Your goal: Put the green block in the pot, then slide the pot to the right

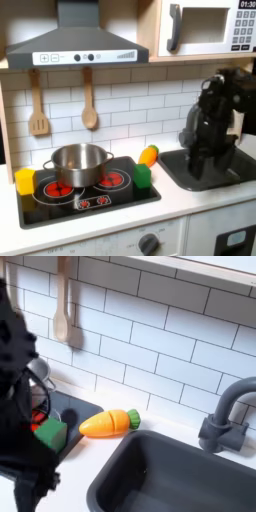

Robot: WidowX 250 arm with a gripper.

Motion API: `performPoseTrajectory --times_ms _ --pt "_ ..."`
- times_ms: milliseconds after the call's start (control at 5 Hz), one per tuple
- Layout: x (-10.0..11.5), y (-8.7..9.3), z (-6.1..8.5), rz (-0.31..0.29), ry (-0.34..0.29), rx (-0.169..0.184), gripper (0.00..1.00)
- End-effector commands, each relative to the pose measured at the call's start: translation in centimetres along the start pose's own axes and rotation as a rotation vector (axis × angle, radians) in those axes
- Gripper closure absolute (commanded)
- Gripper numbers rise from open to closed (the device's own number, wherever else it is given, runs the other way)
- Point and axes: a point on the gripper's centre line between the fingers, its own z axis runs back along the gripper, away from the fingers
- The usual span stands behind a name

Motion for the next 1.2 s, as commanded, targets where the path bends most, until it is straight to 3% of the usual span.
performPoseTrajectory --times_ms 0,1000 --pt "3.5 0.6 -0.9 0.0 -0.016 0.021 0.0" --pt "9.5 2.0 -2.4 0.006 -0.029 0.049 0.0"
